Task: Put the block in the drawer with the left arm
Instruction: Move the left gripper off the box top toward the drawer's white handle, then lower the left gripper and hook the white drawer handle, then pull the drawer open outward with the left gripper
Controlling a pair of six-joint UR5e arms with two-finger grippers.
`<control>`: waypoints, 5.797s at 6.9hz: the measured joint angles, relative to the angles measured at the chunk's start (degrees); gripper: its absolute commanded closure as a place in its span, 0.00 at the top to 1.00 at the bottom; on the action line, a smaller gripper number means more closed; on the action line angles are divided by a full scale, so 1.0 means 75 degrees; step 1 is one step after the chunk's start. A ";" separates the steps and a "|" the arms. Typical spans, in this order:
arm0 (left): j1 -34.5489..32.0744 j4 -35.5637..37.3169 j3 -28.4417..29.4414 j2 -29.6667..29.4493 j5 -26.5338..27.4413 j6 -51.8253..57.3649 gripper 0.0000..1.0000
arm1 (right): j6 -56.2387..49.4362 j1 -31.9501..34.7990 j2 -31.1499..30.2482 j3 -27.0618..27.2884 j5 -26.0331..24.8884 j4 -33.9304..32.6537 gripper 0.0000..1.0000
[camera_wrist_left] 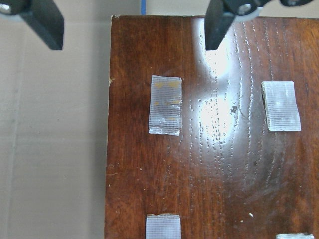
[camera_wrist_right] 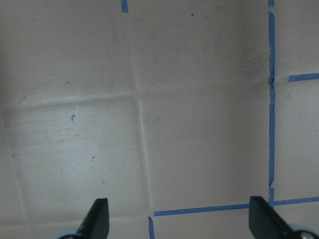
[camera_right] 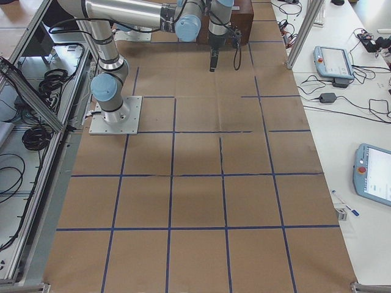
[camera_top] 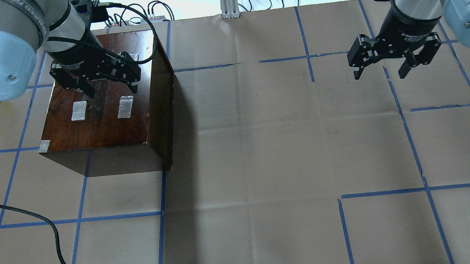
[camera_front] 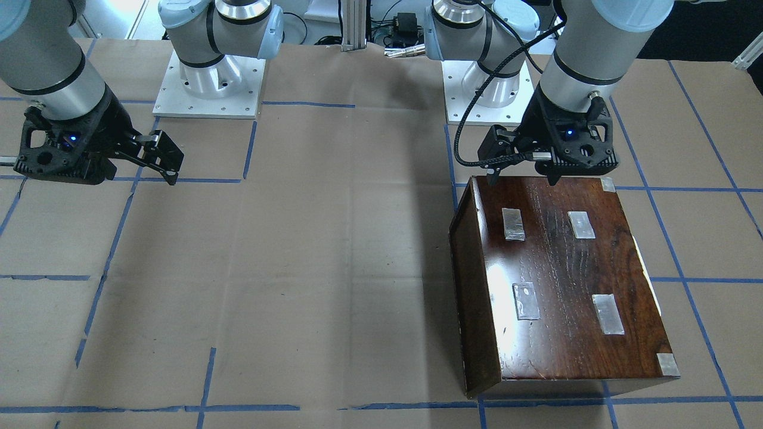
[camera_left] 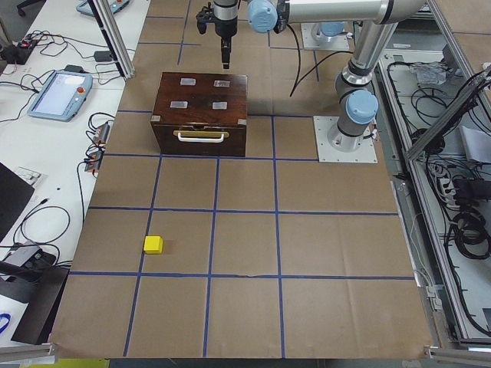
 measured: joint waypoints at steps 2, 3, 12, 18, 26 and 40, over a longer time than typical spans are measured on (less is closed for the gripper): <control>0.0825 0.0039 0.0002 0.0005 0.0027 0.0180 0.99 | 0.0000 0.0000 0.0000 -0.0006 0.0000 -0.0001 1.00; 0.1431 0.0062 0.0006 -0.0002 0.0032 0.0580 0.99 | 0.0000 0.0000 0.0000 -0.0007 0.0000 0.0002 1.00; 0.4770 0.0297 0.0380 -0.1118 -0.1359 0.4609 0.99 | 0.0000 0.0000 0.0000 0.0000 0.0000 -0.0004 1.00; 0.4768 0.0399 0.0272 -0.1978 -0.2042 0.4884 0.98 | 0.0000 0.0000 0.0000 0.0000 0.0000 -0.0003 1.00; 0.4536 0.0645 0.0252 -0.2618 -0.2138 0.4786 0.98 | 0.0000 0.0000 0.0000 0.0000 0.0000 0.0002 1.00; 0.4597 0.1578 0.0233 -0.2830 -0.1811 0.4862 0.98 | 0.0000 0.0000 0.0000 -0.0007 0.0000 -0.0001 1.00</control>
